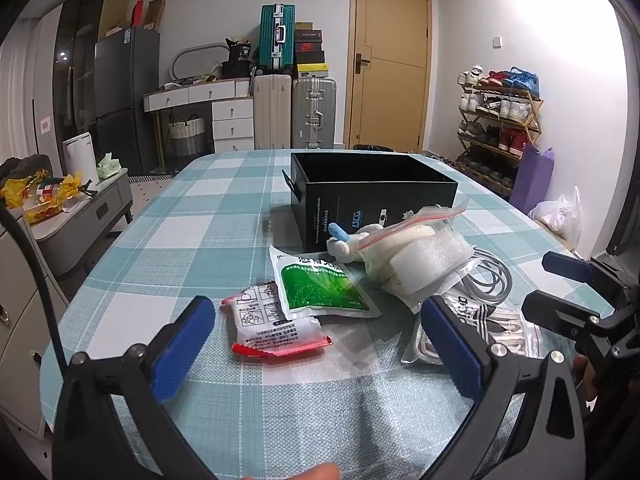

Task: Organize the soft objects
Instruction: 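Move left gripper toward red-white packet while right gripper approaches the Adidas lace bag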

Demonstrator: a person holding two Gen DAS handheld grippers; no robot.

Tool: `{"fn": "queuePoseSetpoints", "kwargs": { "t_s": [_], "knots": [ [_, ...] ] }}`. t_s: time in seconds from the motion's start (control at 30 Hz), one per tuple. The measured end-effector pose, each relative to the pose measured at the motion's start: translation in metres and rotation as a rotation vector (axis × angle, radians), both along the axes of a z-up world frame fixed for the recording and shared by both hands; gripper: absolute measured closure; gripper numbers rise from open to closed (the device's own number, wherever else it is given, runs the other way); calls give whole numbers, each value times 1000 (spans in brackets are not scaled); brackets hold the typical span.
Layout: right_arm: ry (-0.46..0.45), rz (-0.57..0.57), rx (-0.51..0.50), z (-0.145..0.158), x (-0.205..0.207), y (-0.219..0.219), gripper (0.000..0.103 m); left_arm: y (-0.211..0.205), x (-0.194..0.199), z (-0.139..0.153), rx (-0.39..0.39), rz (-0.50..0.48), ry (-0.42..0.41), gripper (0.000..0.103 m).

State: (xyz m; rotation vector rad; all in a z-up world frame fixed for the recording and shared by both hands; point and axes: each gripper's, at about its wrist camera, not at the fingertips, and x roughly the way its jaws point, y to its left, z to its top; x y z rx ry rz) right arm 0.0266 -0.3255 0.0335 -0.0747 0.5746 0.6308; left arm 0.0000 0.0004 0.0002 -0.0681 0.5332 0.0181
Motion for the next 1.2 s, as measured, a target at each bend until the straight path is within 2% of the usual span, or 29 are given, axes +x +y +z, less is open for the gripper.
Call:
{"fn": "queuePoseSetpoints", "kwargs": {
  "t_s": [0.8, 1.03, 1.2],
  "knots": [
    [-2, 2, -2, -3, 2, 2, 0, 2, -2, 0, 3, -2, 2, 0],
    [-42, 5, 30, 6, -4, -2, 0, 6, -2, 3, 19, 23, -27, 0],
    [-65, 32, 36, 9, -7, -1, 0, 13, -3, 10, -12, 29, -45, 0]
  ]
}}
